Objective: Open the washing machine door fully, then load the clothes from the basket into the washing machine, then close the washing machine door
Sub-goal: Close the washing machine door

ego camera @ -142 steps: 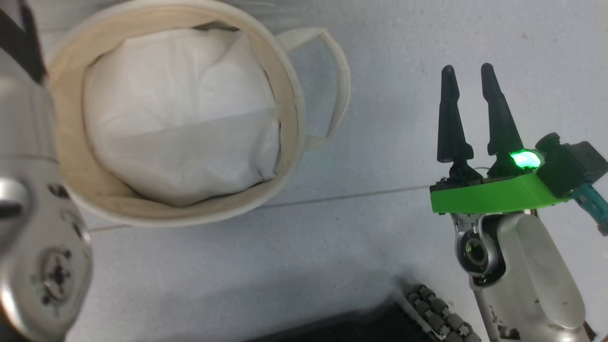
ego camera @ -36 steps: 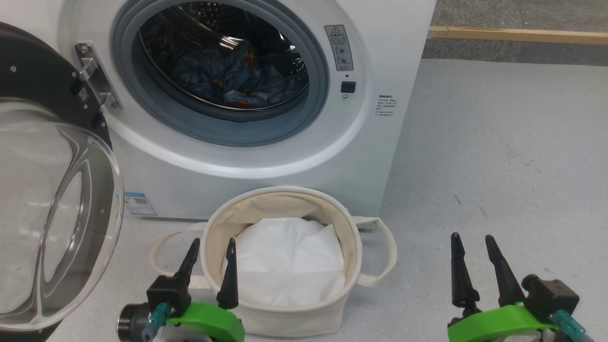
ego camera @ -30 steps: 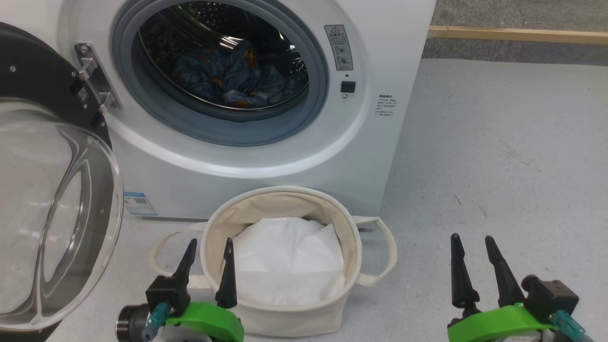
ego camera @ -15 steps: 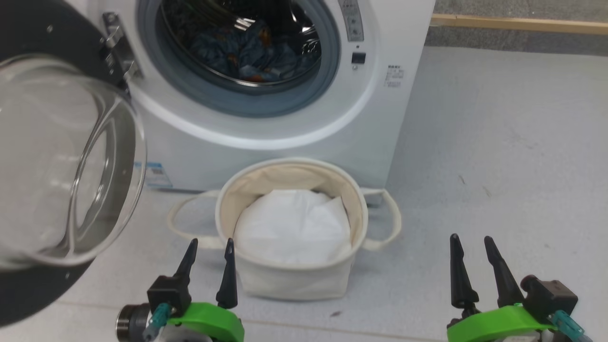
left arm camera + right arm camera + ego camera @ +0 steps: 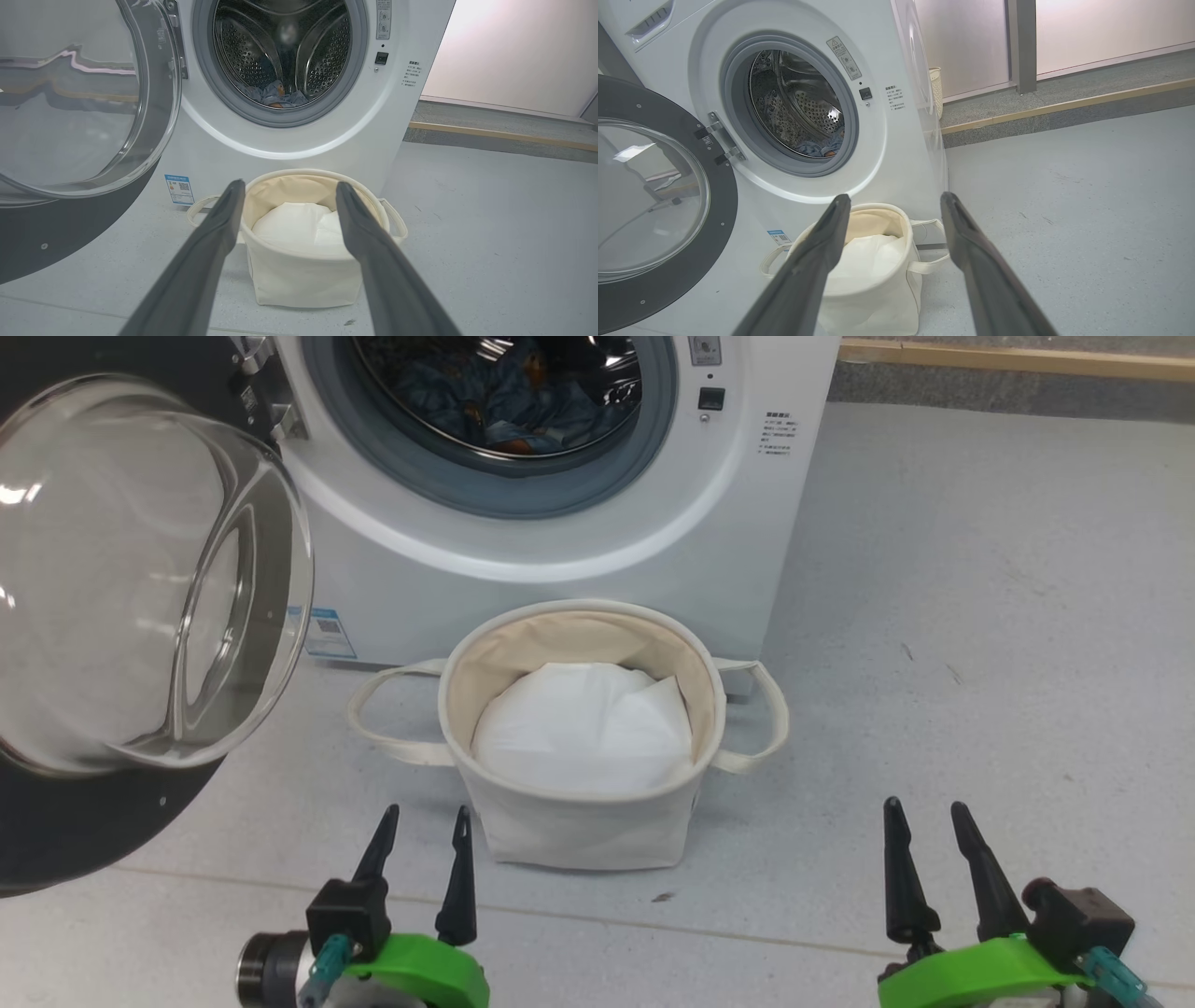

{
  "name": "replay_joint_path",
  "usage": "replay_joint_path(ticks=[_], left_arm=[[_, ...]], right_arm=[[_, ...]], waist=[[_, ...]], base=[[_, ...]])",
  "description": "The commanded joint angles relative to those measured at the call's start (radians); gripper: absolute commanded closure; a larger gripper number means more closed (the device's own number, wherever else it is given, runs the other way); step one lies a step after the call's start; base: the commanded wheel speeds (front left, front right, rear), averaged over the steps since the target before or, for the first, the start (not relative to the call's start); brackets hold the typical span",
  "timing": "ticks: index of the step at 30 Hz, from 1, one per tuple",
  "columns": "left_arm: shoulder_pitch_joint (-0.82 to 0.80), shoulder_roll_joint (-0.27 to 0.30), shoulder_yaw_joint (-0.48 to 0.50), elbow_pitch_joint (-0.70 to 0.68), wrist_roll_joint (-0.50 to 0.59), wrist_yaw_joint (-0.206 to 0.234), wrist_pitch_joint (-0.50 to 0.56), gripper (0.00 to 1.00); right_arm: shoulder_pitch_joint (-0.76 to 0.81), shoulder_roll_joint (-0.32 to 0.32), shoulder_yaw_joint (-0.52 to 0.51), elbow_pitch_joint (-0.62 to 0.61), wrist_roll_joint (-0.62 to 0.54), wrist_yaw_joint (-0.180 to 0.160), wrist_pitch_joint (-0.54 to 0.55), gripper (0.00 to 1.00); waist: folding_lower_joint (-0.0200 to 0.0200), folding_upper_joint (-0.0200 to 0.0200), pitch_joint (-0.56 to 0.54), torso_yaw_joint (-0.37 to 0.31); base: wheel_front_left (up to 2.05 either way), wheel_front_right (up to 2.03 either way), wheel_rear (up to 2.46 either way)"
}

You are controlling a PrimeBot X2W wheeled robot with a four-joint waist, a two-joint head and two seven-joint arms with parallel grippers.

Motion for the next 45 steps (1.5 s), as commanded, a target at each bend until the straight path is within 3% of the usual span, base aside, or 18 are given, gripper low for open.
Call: replay_joint_path(ticks=[1,10,30,45], left_arm=[[-0.028,0.013,0.027,-0.033,0.004,0.001,-0.005,0.00],[-0.035,0.013,0.023,-0.045,0.000,0.001,-0.005,0.00],[-0.014,0.013,0.049,-0.114,-0.011,0.009,-0.005,0.00],[0.007,0.013,0.055,-0.147,-0.015,0.021,-0.005,0.00]], right_arm=[[-0.019,-0.004,0.023,-0.036,0.001,0.000,-0.005,0.00],[-0.021,-0.004,0.028,-0.046,0.002,0.000,-0.005,0.00],[-0.032,-0.004,0.087,-0.073,-0.047,0.000,-0.005,0.00],[-0.030,-0.004,0.095,-0.073,-0.068,0.000,-0.005,0.00]], waist=[[0.0000,-0.0001,0.000,0.005],[0.0000,-0.0001,0.005,0.057],[0.0000,-0.0001,0.022,0.370],[0.0000,-0.0001,0.031,0.489]], base=[[-0.14,0.14,0.00],[0.00,0.00,0.00],[0.00,0.00,0.00],[0.00,0.00,0.00]])
